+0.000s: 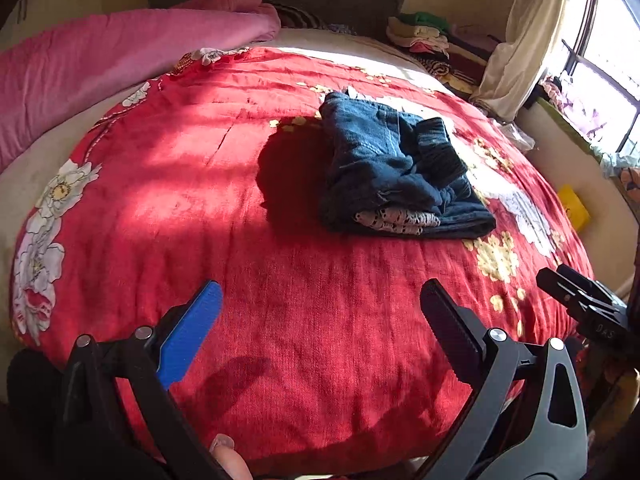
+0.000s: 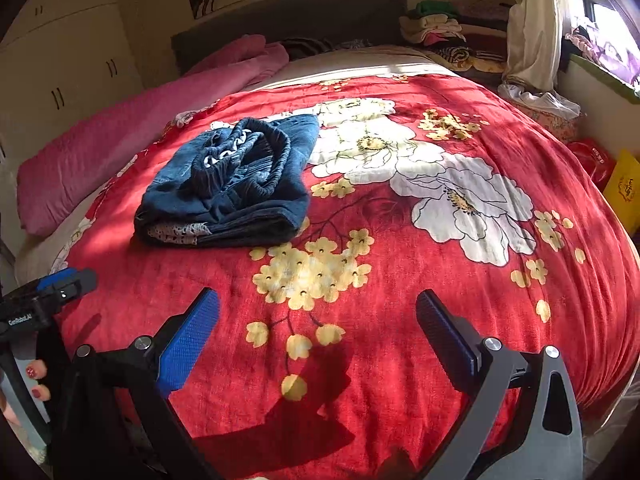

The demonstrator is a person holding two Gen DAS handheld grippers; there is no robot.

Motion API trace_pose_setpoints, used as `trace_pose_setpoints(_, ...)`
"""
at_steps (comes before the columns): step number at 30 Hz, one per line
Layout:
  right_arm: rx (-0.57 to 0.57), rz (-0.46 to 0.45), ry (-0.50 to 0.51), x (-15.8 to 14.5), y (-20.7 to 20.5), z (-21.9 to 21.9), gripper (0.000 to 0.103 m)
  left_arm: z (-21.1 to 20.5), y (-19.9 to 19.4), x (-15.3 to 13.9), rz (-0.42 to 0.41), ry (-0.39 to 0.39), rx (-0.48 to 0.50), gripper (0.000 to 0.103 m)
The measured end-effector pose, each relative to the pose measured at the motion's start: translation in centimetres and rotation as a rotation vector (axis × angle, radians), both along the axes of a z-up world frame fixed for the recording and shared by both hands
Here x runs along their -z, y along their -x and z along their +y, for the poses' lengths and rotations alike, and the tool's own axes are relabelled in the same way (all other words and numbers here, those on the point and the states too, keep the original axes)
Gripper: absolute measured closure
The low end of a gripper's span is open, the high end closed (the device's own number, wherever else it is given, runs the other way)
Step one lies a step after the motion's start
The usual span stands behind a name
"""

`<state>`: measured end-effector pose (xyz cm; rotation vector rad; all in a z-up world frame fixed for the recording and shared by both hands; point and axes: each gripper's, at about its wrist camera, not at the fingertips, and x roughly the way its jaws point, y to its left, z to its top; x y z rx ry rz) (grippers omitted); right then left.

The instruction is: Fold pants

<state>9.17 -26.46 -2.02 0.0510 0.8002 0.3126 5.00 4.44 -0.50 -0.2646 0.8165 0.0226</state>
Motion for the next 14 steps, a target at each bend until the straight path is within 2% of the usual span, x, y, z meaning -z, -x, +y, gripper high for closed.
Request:
trace_pose_setpoints(1, 0.023, 0.003, -0.002, 0.0, -0.8, -1.0, 0.005, 1.1, -0.4, -0.3, -0.015, 0.014, -0.013, 0.010)
trace_pose_setpoints(3, 0.084, 0.016, 0.007, 0.3, -3.1, -3.7, 0.005, 3.6, -2.0, -0.5, -0.013, -0.007, -0.056, 0.010)
trace_pose_setpoints(6, 0.196, 0.046, 0.031, 0.9, -7.5, -8.9, 0.005, 8.5, -6.0, 0.8, 0.082, -0.166, -0.181, 0.010)
trace_pose_setpoints(10, 0.388, 0.081, 0.139, 2.2, -13.6, -16.6, 0.005, 15.9, -11.3, 2.9, 0.171, -0.279, -0.335, 0.010)
trace_pose_setpoints(12, 0.468, 0.116, 0.170, 3.0, -16.1, -19.8, 0.005, 18.6, -13.7, 4.2, 0.209, -0.296, -0.351, 0.010)
trace_pose_setpoints(14, 0.517, 0.101, 0.205, 4.3, -17.5, -21.8, 0.005, 20.0, -15.4, 6.2, 0.252, -0.304, -0.329, 0.008)
